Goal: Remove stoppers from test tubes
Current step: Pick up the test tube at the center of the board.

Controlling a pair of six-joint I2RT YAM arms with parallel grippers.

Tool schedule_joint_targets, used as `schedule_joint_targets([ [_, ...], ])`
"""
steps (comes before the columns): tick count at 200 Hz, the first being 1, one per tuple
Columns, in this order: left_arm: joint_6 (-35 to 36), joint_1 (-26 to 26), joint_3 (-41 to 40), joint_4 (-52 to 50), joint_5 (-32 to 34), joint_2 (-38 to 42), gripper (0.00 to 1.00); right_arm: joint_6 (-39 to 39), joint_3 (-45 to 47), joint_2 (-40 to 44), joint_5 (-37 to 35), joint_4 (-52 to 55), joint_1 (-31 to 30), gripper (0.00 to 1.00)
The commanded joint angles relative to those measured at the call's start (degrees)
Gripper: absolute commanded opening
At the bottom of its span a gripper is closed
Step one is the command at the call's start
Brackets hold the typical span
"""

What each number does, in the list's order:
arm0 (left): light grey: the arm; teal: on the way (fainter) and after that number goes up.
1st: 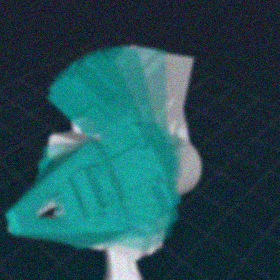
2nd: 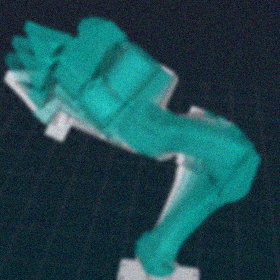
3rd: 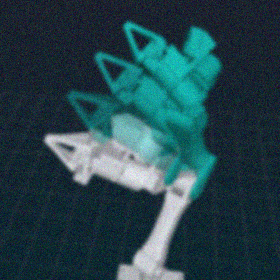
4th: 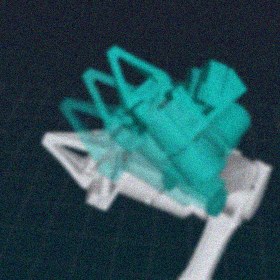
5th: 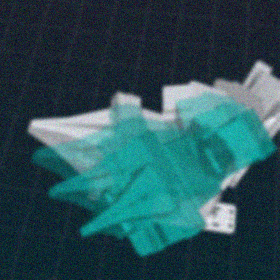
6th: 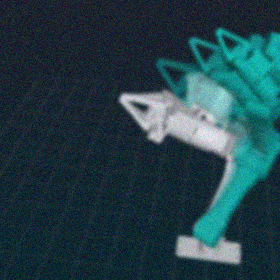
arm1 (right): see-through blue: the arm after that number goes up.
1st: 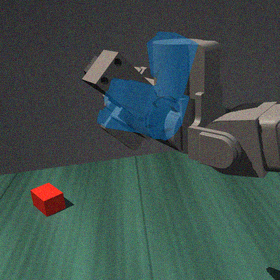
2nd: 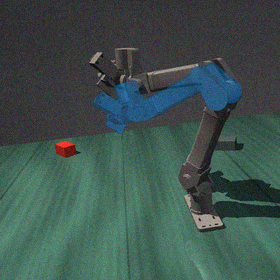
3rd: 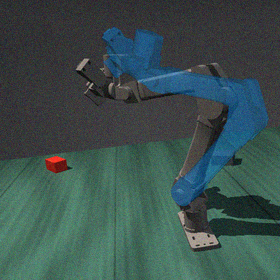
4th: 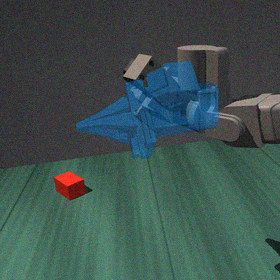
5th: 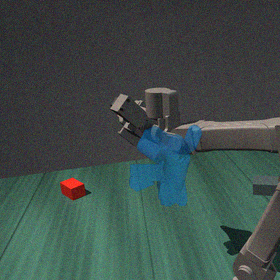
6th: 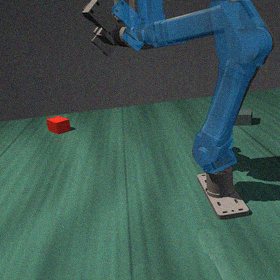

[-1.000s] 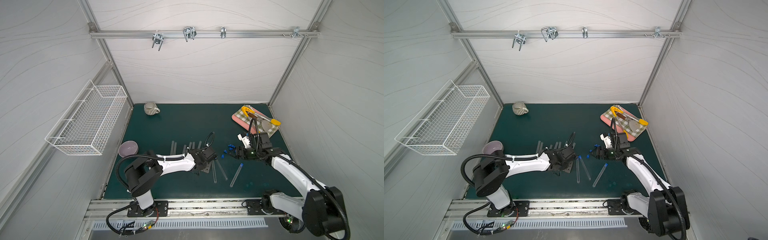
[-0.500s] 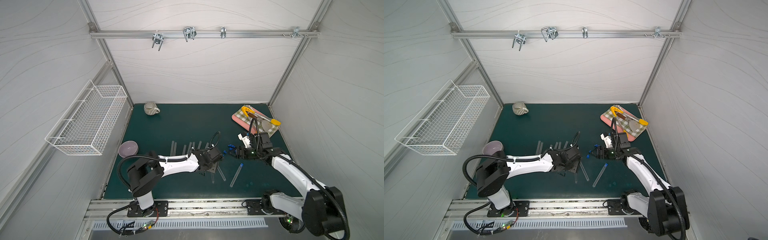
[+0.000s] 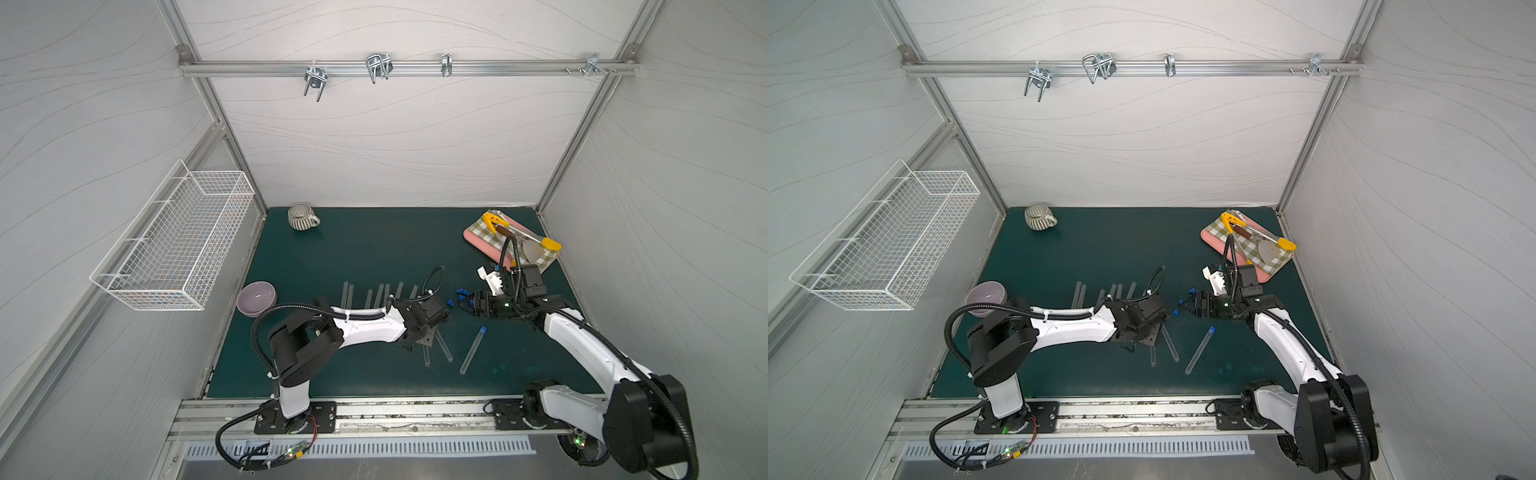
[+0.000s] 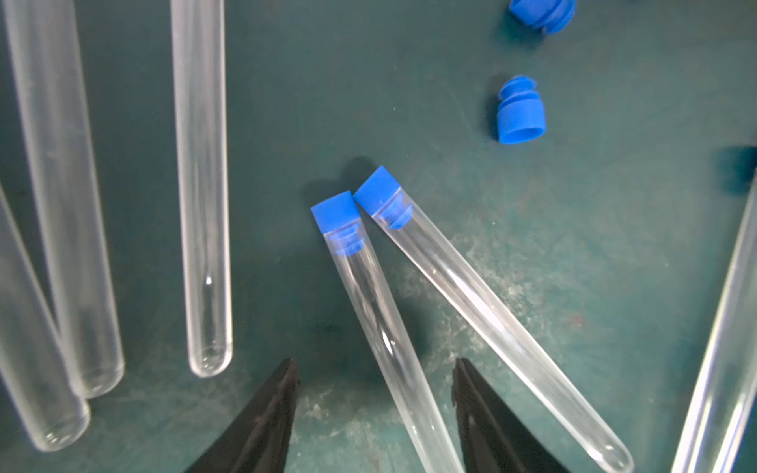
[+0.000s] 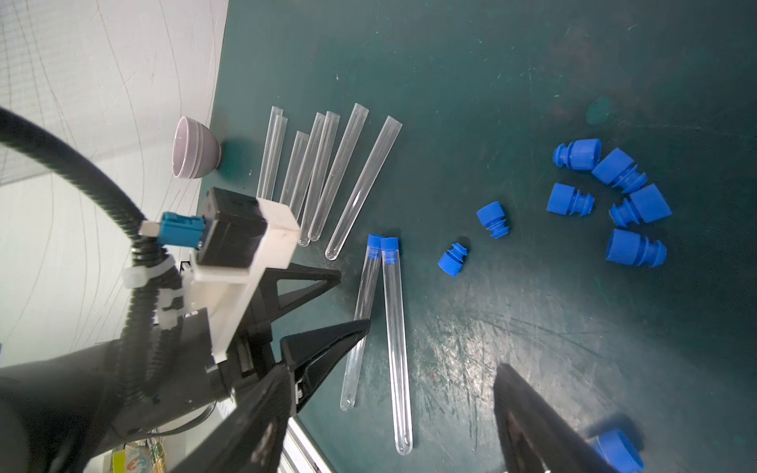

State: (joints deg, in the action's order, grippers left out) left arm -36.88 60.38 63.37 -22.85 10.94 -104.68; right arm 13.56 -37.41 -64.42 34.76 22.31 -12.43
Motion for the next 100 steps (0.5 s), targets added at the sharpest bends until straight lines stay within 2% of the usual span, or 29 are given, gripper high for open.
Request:
schedule_joint_targets([
  [1, -1.3, 0.05, 2.21, -0.18, 1.1, -1.52, 0.61, -1.17, 0.84, 1.23, 1.33, -0.26, 0.59, 0.78],
  [52, -0.75, -0.02, 3.64, -1.13, 0.05, -3.3, 0.55, -1.28, 0.94, 1.78, 1.71, 0.01, 1.25, 0.78],
  [100, -0.82, -0.66, 3.05, -2.47, -0.3, -2.59, 0.45, -1.52, 1.04, 2.37, 1.97, 0.4, 2.05, 0.78],
])
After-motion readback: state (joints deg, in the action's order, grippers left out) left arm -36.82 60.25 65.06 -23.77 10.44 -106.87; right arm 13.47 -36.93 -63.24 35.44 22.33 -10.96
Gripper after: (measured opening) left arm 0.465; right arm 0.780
